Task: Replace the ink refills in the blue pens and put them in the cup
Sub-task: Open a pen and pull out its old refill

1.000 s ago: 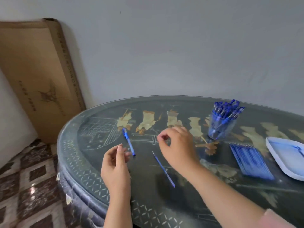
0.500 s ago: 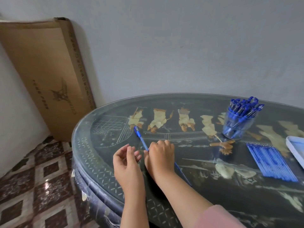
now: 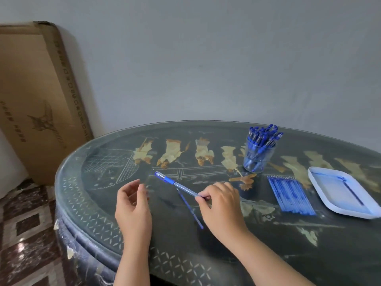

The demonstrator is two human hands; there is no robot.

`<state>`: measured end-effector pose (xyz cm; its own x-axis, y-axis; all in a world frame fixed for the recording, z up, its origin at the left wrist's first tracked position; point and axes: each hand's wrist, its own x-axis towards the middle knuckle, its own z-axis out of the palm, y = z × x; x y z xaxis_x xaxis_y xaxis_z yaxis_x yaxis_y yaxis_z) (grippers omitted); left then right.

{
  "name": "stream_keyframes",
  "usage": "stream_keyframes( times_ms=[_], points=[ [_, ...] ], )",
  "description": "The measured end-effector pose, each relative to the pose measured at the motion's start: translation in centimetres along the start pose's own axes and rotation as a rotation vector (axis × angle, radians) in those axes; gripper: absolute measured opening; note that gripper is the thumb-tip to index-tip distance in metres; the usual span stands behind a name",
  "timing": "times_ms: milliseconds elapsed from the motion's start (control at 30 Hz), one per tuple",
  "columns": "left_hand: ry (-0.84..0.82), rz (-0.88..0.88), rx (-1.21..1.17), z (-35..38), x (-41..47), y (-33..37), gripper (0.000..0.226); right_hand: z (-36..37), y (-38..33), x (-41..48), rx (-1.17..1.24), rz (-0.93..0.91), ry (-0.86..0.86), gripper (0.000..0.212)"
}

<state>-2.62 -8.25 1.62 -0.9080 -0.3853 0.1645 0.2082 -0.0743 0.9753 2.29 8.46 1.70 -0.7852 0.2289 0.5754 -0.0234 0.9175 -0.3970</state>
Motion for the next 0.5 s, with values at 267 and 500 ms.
stream_keyframes(
  times_ms=[267,500],
  points=[
    [-0.676,0.51,0.544,2.3,-4.7,0.6,0.035,-7.5,9.2,-4.7,0.129,0.123,-0.048,0.017],
    [-0.743,0.638,0.476,4.4,-7.3,-0.2,0.024,-8.3,10.2,-6.6,0.067,0.081,-0.012,0.022]
  ],
)
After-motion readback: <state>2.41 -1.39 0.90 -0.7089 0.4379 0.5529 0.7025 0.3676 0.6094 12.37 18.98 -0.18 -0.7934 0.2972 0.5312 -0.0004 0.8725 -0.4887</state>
